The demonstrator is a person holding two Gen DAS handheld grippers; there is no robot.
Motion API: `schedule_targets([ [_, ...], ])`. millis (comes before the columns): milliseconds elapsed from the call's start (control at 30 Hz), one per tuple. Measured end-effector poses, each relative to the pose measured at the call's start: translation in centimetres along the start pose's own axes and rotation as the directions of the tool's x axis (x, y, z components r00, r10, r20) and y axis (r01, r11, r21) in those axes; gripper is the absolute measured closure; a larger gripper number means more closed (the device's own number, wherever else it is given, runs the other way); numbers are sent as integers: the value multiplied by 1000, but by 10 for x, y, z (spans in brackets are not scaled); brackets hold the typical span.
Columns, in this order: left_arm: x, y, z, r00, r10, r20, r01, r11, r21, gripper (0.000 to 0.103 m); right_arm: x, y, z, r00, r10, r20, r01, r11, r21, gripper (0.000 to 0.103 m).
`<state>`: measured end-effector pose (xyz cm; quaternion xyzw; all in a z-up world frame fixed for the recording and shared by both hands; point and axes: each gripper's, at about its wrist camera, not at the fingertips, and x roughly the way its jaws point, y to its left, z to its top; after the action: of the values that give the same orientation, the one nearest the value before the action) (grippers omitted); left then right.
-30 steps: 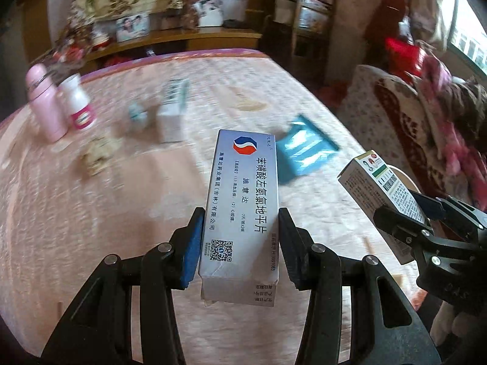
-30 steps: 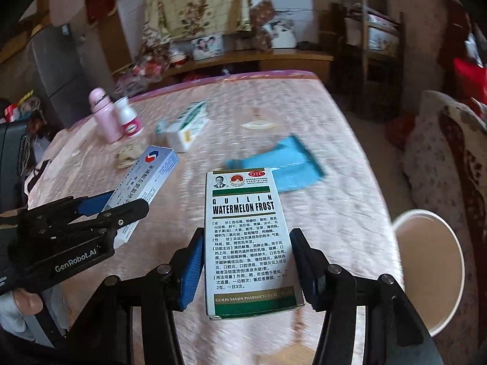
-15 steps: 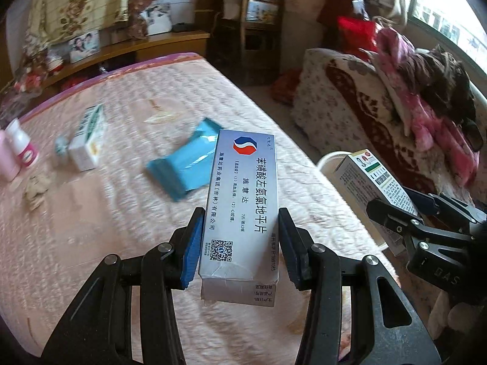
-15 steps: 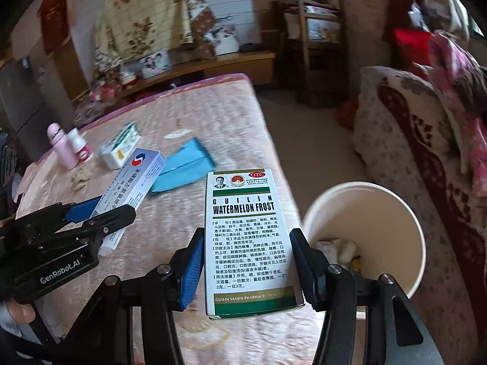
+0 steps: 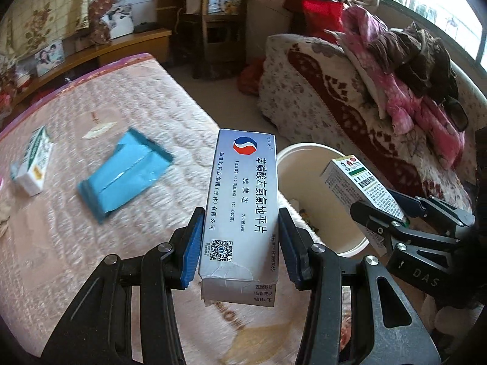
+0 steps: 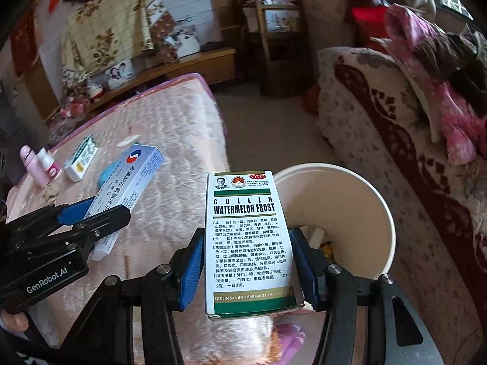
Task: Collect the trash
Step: 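Carry both medicine boxes over the bucket and open both tools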
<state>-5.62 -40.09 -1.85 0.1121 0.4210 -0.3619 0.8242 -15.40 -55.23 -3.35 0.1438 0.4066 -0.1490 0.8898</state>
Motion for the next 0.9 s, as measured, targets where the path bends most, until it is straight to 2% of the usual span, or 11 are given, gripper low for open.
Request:
schedule_targets([
  [233,22,-20,8,999,-29,-27,30,999,18,58,8,-34,-1,999,-50,-14,51,998,42,50],
  [633,44,-47,12,996,-74,-58,77,995,59,58,26,-78,-8,996,-68,-54,75,988,132,50],
  [900,61,-51,15,987,-138,-84,141,990,23,56,32,-99,-16,994,-72,-83,87,976,202,49],
])
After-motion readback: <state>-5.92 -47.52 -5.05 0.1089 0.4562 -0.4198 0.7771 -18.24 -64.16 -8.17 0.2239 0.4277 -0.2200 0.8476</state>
